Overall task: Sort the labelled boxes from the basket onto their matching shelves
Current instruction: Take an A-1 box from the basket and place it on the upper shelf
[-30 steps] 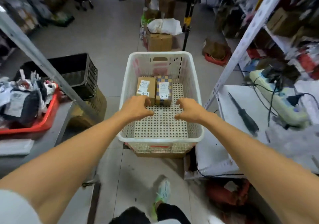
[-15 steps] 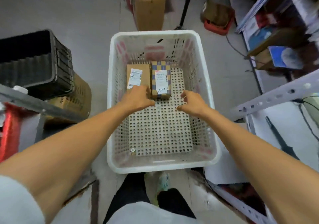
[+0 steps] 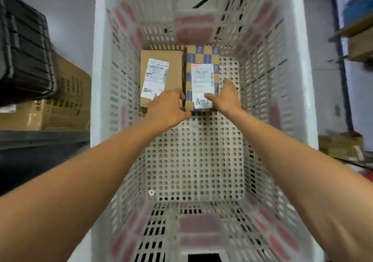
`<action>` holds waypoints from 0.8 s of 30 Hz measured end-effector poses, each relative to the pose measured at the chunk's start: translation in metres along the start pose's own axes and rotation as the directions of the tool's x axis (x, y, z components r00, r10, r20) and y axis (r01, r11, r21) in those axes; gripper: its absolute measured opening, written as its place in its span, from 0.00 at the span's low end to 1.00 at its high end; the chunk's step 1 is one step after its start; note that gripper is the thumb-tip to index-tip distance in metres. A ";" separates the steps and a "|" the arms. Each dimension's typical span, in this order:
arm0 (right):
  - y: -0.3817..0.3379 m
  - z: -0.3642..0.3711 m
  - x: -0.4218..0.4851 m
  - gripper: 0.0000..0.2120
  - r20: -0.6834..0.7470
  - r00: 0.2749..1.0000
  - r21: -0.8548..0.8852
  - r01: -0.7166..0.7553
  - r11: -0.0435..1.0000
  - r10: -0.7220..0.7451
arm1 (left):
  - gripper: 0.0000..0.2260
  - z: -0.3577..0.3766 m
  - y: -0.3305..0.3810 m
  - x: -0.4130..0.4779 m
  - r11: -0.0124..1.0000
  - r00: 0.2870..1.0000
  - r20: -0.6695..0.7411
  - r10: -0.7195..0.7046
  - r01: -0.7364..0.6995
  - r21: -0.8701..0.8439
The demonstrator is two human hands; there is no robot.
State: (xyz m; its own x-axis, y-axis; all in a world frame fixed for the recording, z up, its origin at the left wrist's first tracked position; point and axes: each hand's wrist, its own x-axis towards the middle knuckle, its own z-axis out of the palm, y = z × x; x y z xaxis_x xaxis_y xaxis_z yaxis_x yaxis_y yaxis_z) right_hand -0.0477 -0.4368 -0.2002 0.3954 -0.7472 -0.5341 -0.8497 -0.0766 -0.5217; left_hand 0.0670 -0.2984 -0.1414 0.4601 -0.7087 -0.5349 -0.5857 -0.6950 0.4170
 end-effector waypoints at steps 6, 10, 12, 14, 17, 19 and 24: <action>0.040 0.056 0.034 0.59 0.126 0.985 0.212 -0.139 0.967 0.114 | 0.20 0.034 -0.017 0.011 0.998 1.000 -0.005 -0.029 0.029 -0.059; 0.089 0.069 -0.015 0.68 0.271 0.914 0.174 -0.356 0.918 0.303 | 0.21 0.057 -0.022 0.005 0.962 0.987 0.014 -0.160 0.159 -0.222; 0.110 0.070 -0.050 0.60 0.326 0.891 0.153 -0.378 0.913 0.315 | 0.24 0.076 -0.023 -0.004 0.909 0.961 0.105 -0.256 0.276 -0.312; 0.116 0.064 -0.079 0.48 0.350 0.895 0.217 -0.364 0.906 0.276 | 0.29 0.098 -0.023 -0.014 0.814 0.919 0.285 -0.274 0.379 -0.441; 0.109 0.058 -0.101 0.36 0.382 0.903 0.380 -0.347 0.857 0.196 | 0.44 0.119 -0.023 -0.032 0.640 0.894 0.407 -0.189 0.426 -0.640; 0.100 0.052 -0.111 0.36 0.364 0.917 0.454 -0.329 0.828 0.164 | 0.47 0.119 -0.025 -0.041 0.611 0.920 0.344 -0.186 0.382 -0.693; 0.078 0.020 -0.148 0.41 0.276 0.950 0.470 -0.265 0.842 0.145 | 0.54 0.081 -0.019 -0.067 0.599 0.918 0.354 -0.181 0.388 -0.700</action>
State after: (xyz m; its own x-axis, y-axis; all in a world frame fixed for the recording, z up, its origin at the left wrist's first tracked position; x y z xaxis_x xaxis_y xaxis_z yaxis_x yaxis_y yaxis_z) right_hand -0.1651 -0.3190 -0.1755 0.3489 -0.5390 -0.7667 -0.6563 0.4435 -0.6104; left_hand -0.0072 -0.2278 -0.1727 0.2923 -0.4818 -0.8261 0.2946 -0.7764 0.5571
